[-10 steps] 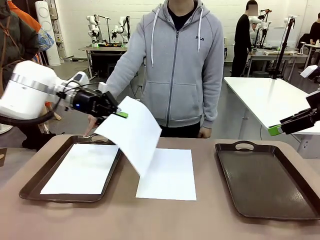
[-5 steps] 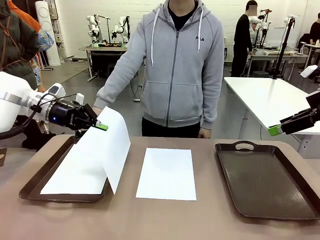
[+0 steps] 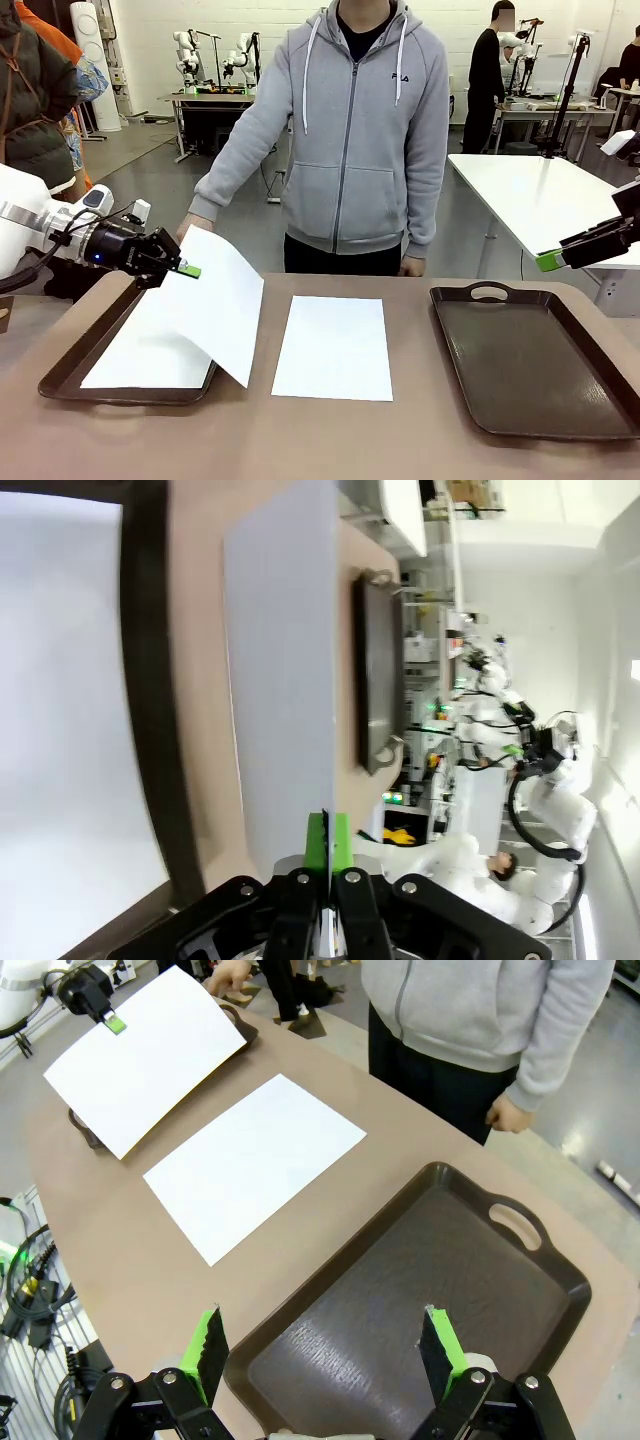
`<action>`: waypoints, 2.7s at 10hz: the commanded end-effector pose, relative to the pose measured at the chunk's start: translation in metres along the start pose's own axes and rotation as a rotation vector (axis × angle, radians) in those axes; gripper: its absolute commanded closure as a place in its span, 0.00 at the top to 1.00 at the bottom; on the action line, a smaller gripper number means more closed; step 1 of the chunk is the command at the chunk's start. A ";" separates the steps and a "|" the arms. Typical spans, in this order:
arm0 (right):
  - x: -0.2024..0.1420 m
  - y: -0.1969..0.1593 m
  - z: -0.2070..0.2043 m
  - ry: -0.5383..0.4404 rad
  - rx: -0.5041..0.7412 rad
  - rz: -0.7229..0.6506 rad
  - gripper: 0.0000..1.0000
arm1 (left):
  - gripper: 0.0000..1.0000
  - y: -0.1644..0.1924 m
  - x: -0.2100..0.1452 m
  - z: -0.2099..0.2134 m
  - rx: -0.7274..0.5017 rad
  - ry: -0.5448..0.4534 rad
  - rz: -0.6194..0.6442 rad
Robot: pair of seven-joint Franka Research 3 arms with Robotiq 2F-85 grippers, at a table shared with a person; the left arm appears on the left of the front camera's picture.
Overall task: Sort the A4 documents.
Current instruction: Place the A4 Paper in the designated Handle tray.
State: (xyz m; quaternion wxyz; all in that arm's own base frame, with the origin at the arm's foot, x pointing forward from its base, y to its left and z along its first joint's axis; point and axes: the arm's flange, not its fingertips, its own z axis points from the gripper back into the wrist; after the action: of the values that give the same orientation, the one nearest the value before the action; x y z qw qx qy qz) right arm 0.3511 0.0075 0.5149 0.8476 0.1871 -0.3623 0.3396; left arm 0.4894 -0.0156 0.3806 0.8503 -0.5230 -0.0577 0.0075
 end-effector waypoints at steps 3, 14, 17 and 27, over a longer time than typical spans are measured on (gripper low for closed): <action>-0.001 -0.001 -0.002 -0.007 0.017 -0.002 1.00 | 0.01 0.009 0.009 0.010 0.202 0.158 0.012; -0.001 -0.001 -0.002 -0.007 0.017 -0.002 1.00 | 0.01 0.074 0.040 0.030 0.630 0.110 0.104; -0.001 -0.001 -0.002 -0.007 0.017 -0.002 1.00 | 0.01 0.074 0.053 0.031 0.646 0.089 0.073; -0.001 -0.001 -0.002 -0.007 0.017 -0.002 1.00 | 0.45 0.073 0.070 0.023 0.689 0.218 0.061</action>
State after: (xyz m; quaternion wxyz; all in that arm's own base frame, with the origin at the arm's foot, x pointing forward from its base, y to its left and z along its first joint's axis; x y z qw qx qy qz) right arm 0.3511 0.0074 0.5149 0.8476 0.1871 -0.3623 0.3395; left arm 0.5551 0.0410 0.3252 0.9747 -0.2191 0.0421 -0.0133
